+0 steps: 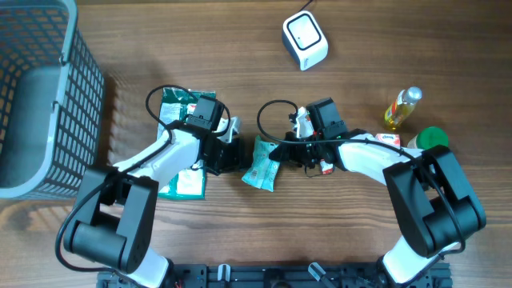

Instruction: Scan the item barcode

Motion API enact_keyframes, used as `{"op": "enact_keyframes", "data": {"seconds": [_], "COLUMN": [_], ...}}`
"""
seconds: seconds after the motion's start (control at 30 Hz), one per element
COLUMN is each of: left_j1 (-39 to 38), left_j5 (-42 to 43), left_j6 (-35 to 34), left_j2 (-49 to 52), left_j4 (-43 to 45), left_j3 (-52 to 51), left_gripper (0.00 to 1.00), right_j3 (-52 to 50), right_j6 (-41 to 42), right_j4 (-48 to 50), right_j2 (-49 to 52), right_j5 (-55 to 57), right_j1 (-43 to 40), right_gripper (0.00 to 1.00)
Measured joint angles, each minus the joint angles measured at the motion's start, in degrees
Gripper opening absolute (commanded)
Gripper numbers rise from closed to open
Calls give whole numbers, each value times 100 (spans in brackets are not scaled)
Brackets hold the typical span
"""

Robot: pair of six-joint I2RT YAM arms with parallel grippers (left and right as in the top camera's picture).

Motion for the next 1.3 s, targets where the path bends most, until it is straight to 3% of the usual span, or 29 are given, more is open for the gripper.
{"op": "enact_keyframes", "data": {"seconds": [0.2, 0.47, 0.83, 1.3], "left_j1": [170, 356, 0, 612], "left_j5": [22, 988, 1290, 1488], "left_j6": [-109, -122, 173, 323], "left_j2": [-4, -446, 629, 986], "left_j4": [-439, -680, -730, -575], "left_j3": [232, 822, 595, 595], "left_gripper": [4, 4, 4, 4], "right_j3": [0, 0, 0, 4], "right_j6": [2, 2, 2, 2], "right_j4": [22, 26, 42, 57], "right_j2": [9, 9, 15, 15], "right_j5": [0, 0, -2, -9], "right_j1": [0, 0, 0, 48], "right_gripper": [4, 4, 4, 4]}}
